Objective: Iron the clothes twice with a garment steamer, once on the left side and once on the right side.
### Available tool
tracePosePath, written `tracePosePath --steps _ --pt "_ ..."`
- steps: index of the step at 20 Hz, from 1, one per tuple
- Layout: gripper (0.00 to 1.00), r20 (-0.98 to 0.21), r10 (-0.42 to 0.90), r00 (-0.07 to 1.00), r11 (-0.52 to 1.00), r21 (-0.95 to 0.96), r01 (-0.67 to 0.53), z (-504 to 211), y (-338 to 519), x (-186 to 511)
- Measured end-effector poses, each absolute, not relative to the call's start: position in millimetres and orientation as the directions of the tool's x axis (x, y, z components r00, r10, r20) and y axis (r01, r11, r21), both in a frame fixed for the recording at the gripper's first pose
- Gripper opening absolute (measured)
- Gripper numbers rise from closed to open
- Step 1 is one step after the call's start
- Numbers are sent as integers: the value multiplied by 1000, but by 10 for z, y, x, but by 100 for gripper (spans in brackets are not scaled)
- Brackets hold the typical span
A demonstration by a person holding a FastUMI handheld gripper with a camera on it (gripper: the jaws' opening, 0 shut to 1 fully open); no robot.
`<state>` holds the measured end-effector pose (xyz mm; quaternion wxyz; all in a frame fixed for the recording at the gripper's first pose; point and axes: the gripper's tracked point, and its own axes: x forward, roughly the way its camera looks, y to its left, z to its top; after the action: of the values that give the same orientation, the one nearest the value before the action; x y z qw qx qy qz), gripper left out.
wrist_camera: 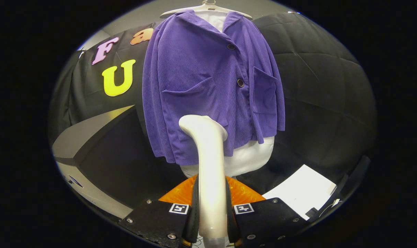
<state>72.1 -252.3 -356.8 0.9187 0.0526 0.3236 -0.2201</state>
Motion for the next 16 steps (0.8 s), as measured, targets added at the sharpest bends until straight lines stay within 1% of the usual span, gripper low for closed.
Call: tracePosePath --steps 10,16 --pt "33 -615 -373 694 893 -37 448 -3215 -2525 384" --pt "33 -541 -370 755 911 -51 410 -2513 -2693 352"
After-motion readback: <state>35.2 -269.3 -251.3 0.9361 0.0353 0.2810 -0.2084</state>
